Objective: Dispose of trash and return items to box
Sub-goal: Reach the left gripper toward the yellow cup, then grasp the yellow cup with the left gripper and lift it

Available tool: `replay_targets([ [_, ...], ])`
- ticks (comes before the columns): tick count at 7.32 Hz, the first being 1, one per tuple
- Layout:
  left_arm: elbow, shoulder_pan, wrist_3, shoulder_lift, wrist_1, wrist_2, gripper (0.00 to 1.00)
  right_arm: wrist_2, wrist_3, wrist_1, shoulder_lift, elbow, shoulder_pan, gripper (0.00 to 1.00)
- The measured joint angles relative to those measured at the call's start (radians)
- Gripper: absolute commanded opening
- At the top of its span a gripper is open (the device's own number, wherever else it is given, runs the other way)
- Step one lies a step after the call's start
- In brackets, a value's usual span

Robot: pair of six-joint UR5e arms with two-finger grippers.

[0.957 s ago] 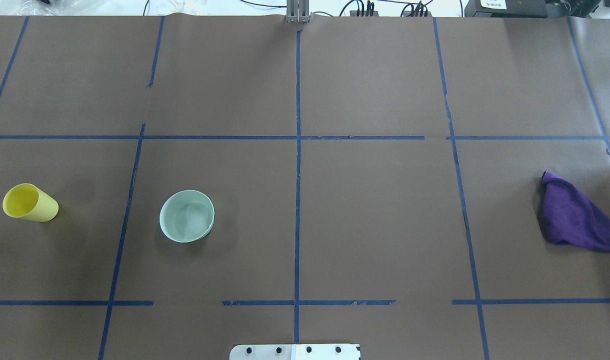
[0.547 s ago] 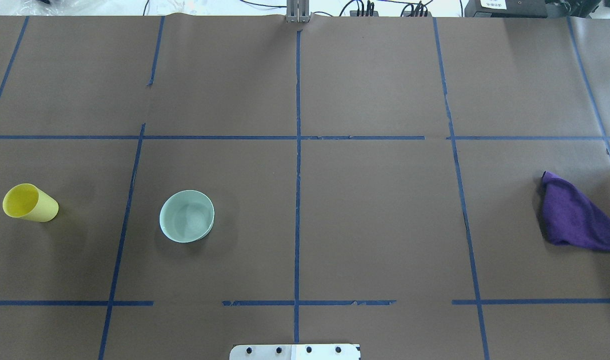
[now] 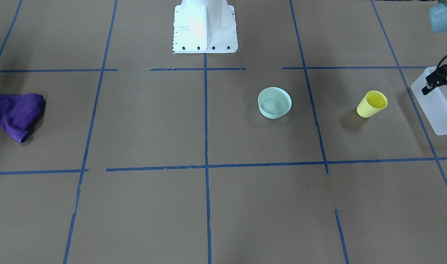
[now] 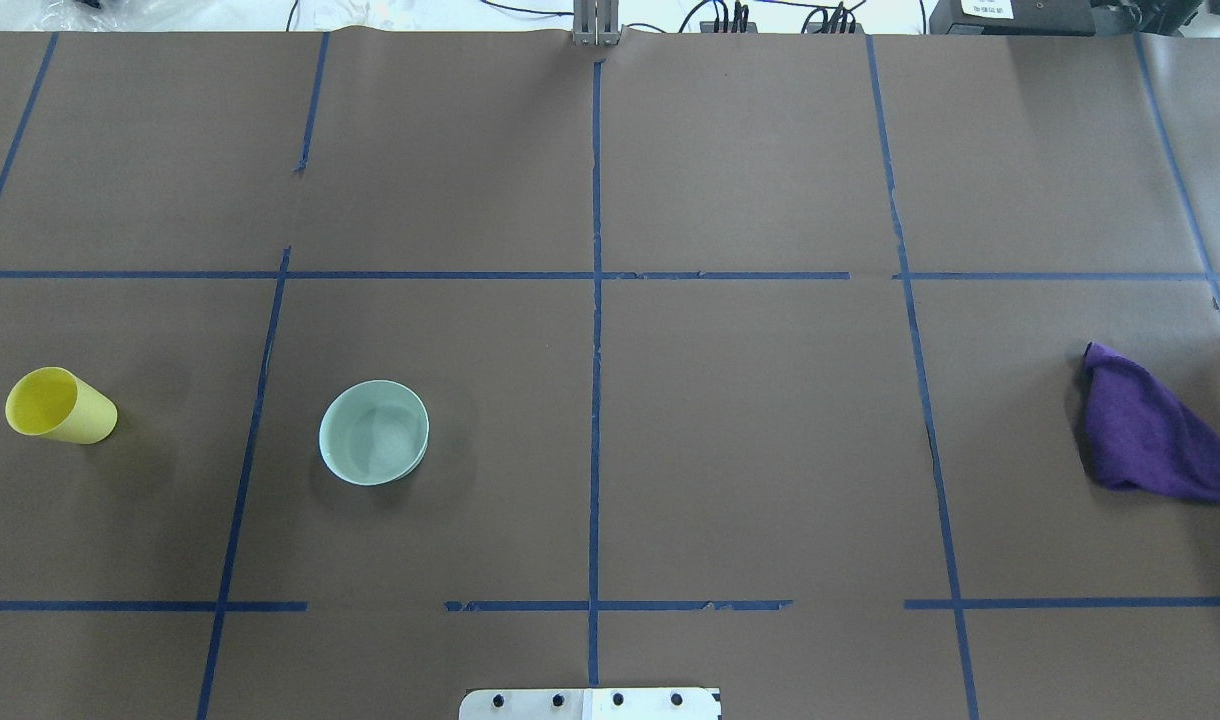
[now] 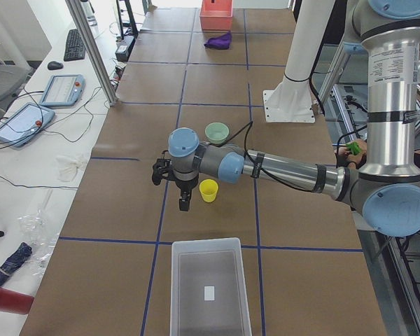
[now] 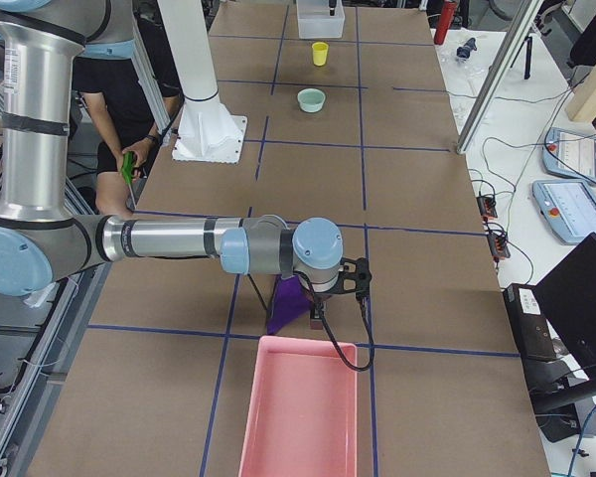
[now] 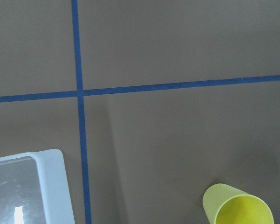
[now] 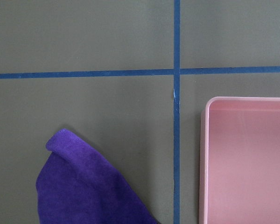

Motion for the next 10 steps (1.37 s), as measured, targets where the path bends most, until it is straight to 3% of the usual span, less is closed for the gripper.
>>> replay_targets([
  [3, 0.088, 0.196, -0.355, 0.064, -0.405, 0.074, 1.0, -0.009, 0.0, 0.0, 0.001, 0.001, 0.0, 1.0],
  [5, 0.125, 0.274, -0.444, 0.067, -0.492, 0.122, 1.0, -0.01, 0.0, -0.001, 0.0, 0.001, 0.0, 1.0],
  [6, 0.131, 0.298, -0.455, 0.067, -0.503, 0.133, 0.92, -0.011, 0.0, -0.002, 0.0, 0.001, 0.0, 1.0],
  [8, 0.151, 0.332, -0.459, 0.056, -0.507, 0.154, 0.22, -0.012, 0.0, -0.002, 0.001, 0.0, 0.0, 1.0],
  [9, 0.16, 0.338, -0.46, 0.051, -0.507, 0.159, 0.0, -0.011, 0.0, -0.001, 0.001, 0.003, 0.0, 1.0],
  [10, 0.164, 0.34, -0.46, 0.048, -0.508, 0.16, 0.0, -0.008, 0.0, -0.002, 0.003, 0.013, -0.002, 1.0],
])
